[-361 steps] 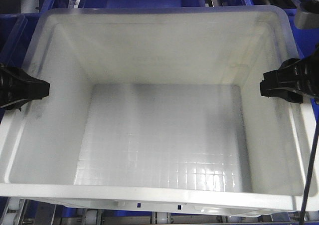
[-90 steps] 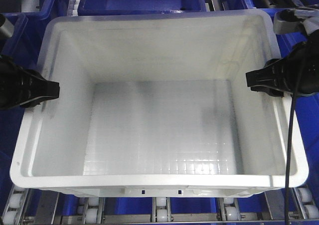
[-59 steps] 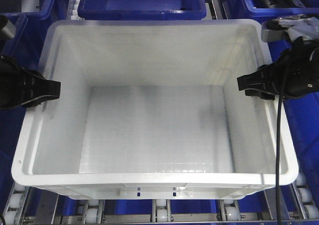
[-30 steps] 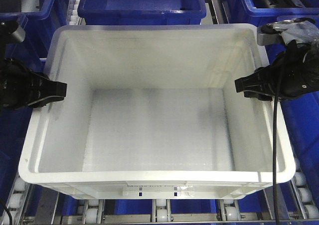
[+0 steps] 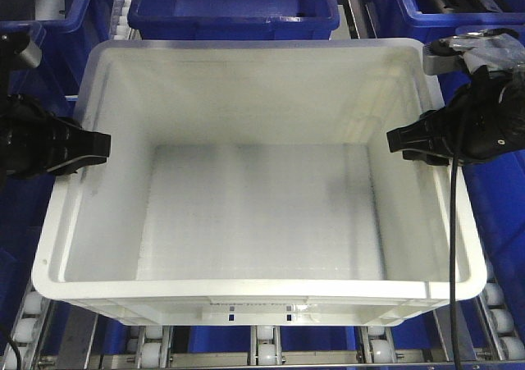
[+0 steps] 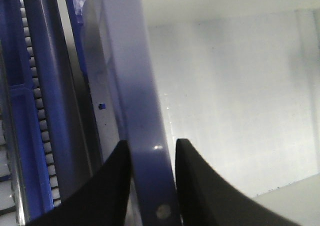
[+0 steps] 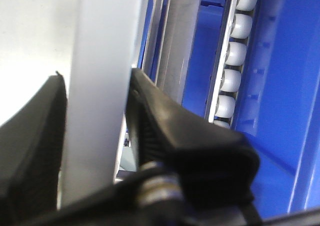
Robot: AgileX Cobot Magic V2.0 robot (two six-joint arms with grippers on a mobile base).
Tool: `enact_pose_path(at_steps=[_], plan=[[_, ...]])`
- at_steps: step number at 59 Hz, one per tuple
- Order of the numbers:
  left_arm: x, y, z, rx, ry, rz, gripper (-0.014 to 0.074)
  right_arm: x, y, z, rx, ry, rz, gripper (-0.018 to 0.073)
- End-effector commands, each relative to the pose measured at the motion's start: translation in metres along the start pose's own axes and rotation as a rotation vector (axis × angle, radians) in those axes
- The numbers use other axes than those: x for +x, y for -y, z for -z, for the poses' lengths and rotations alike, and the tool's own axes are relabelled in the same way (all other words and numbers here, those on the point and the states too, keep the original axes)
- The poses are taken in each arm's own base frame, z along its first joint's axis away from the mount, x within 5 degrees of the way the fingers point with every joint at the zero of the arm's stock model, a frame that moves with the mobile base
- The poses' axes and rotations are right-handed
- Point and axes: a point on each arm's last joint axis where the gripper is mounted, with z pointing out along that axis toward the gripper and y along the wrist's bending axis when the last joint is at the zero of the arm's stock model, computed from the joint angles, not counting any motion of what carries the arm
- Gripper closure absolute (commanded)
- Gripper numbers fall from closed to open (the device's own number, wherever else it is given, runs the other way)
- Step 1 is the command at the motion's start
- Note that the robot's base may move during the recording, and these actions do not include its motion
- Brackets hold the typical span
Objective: Move bin from left to right shelf
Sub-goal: 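Lower the bin with both grippers onto the roller shelf slot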
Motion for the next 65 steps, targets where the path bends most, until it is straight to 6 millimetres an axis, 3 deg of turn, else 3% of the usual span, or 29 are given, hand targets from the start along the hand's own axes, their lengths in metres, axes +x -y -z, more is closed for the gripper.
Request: enact_pose_path(at_steps=[1, 14, 28, 38, 65], plan=[[-0.018, 0.009, 0.017, 0.038, 0.167, -0.004, 0.0573, -0.021, -0.003, 0.022, -0.003, 0.196, 0.036, 0.0524], [-0.02, 0.009, 0.017, 0.035, 0.182, -0.004, 0.0478, -0.02, -0.003, 0.022, -0.003, 0.196, 0.036, 0.039], [-0.022, 0.009, 0.017, 0.03, 0.208, -0.004, 0.0316, -0.021, -0.003, 0.022, -0.001, 0.196, 0.038, 0.0136], [-0.024, 0.008, 0.018, 0.027, 0.227, -0.004, 0.0234, -0.021, -0.003, 0.022, 0.001, 0.196, 0.04, 0.0007], [-0.023, 0.007, 0.019, 0.007, 0.227, -0.03, 0.0219, -0.021, -0.001, 0.04, 0.045, 0.254, 0.087, -0.0019]])
